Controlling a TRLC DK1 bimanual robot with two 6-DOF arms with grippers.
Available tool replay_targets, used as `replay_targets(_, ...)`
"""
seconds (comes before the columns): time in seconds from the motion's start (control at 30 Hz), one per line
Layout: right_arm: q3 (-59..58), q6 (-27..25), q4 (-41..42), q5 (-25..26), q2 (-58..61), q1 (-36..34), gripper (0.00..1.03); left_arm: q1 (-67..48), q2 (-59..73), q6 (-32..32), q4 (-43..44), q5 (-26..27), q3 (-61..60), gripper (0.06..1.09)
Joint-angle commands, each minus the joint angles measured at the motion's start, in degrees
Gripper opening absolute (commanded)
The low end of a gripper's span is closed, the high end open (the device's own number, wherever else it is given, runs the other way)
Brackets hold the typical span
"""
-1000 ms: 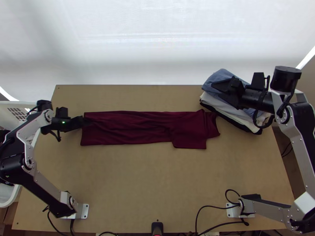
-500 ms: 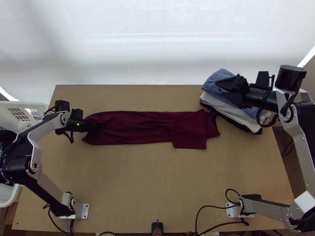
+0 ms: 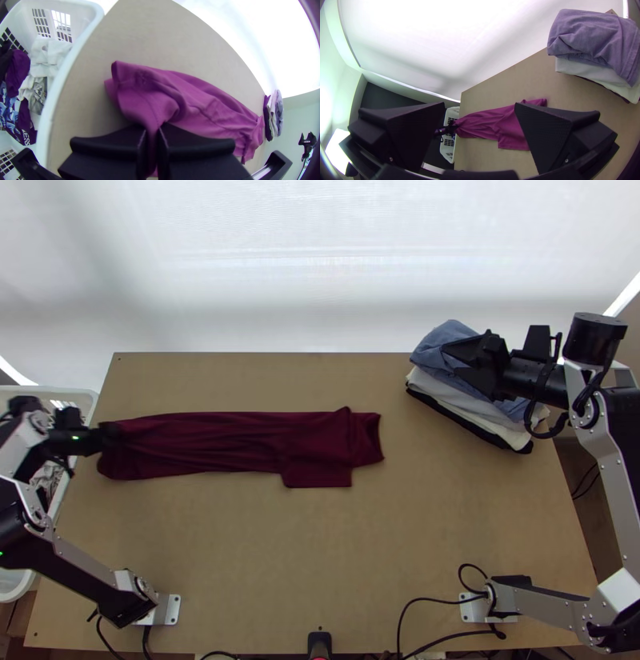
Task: Fold the t-shirt
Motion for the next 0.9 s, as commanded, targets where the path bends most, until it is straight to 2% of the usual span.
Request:
replay_targets(0.0,0.0,1.1,0.0,-0.9,-0.7,-0.4,0.98,1.3,0.9,2.5,-6.3,0.0,6.2,0.1)
replay_targets(0.2,-1.5,0.9,0.0,-0.9,-1.8,-0.4,0.98,-5.7,-7.7,-1.3,-14.7,0.4,9.9,0.1)
replay_targets(0.4,-2.3,1.0,0.5,-0.9,-2.2,0.0,0.98,-19.7,-13.1,-9.2,-18.0,0.9,14.6,0.1)
replay_targets(0.53,-2.2,1.1,0.8,-0.9,-2.2,0.3,0.98,-29.2,-12.9,-15.3,-18.4,0.8,18.9,0.1)
replay_targets(0.87,-1.5,1.0,0.8,-0.8,-2.2,-0.7,0.98,-45.7,-6.4,-24.7,-17.9,-1.6,28.8,0.1)
